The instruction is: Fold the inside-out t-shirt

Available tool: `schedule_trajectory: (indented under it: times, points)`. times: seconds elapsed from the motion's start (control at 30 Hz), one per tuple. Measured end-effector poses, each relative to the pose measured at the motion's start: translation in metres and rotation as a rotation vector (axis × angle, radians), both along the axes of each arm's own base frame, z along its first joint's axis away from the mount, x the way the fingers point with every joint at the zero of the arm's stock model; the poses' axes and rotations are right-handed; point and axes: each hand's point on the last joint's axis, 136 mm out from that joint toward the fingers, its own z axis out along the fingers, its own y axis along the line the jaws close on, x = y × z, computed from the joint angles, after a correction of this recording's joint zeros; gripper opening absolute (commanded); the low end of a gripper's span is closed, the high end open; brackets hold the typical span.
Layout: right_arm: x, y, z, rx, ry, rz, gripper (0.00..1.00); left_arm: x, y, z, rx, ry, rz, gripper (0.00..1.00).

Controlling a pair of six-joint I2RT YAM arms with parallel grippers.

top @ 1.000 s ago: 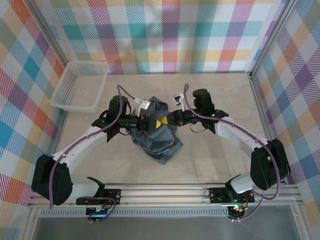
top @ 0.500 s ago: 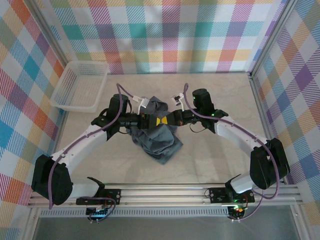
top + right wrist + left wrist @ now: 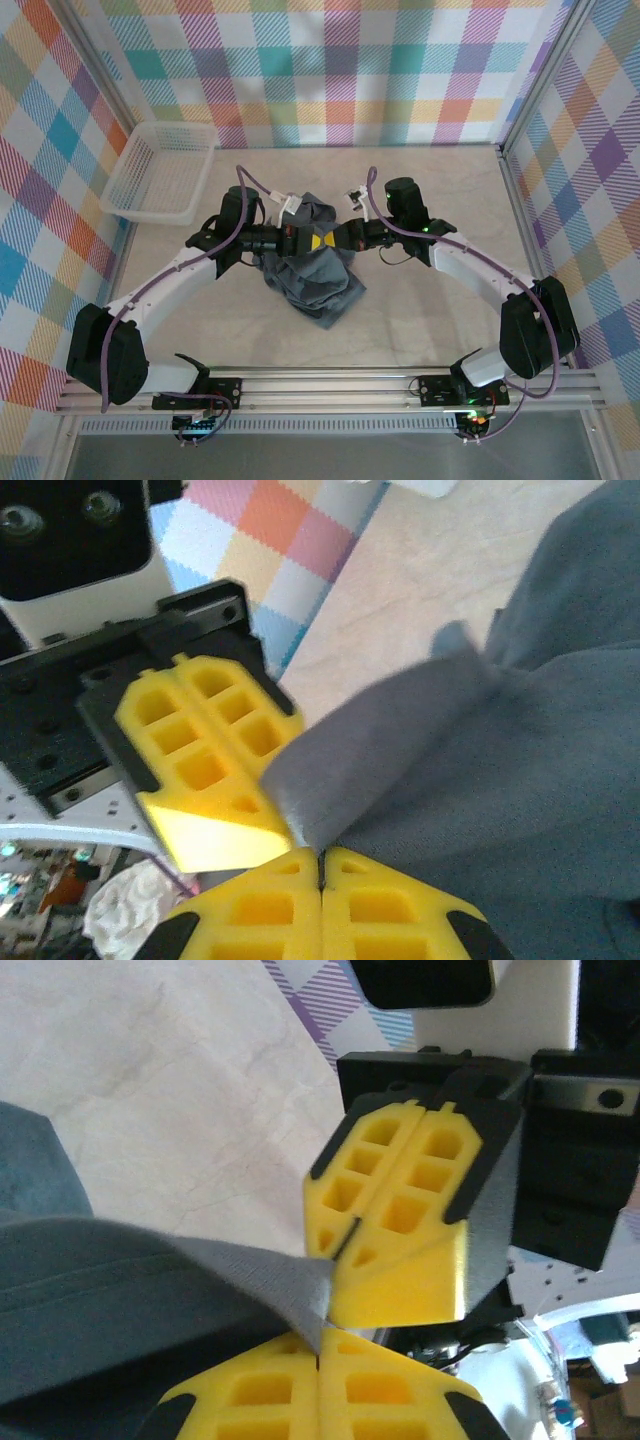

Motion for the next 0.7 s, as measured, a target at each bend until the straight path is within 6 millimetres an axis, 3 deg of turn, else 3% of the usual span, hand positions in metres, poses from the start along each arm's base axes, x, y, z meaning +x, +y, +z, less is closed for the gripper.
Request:
schedule_trajectory:
  times: [0.1,0.23,0.33,0.37,0.43,0.5,0.6,0.7]
  points:
    - [0.010,-0.003,-0.006,-0.067,-0.042,-0.052,0.05,0.009,0.005,0.005,0.017,0.089,0.091,0.00]
    - [0.024,0.000,0.006,-0.108,-0.183,-0.097,0.05,0.025,0.002,0.029,0.019,0.263,0.218,0.00]
    - [0.026,-0.004,0.017,-0.100,-0.257,-0.125,0.09,0.029,0.005,0.035,0.059,0.336,0.285,0.00]
    - [0.025,-0.006,0.020,-0.096,-0.274,-0.132,0.12,0.029,0.006,0.036,0.072,0.354,0.304,0.00]
    - [0.019,-0.014,0.021,-0.105,-0.307,-0.157,0.32,0.027,0.009,0.038,0.091,0.375,0.326,0.00]
    - [0.012,-0.021,0.017,-0.122,-0.334,-0.170,0.45,0.025,0.010,0.038,0.096,0.388,0.335,0.00]
    - [-0.006,-0.027,0.007,-0.143,-0.418,-0.155,0.51,0.022,0.012,0.034,0.108,0.413,0.339,0.00]
    - [-0.029,-0.018,0.000,-0.158,-0.577,-0.083,0.54,0.022,0.012,0.034,0.109,0.415,0.339,0.00]
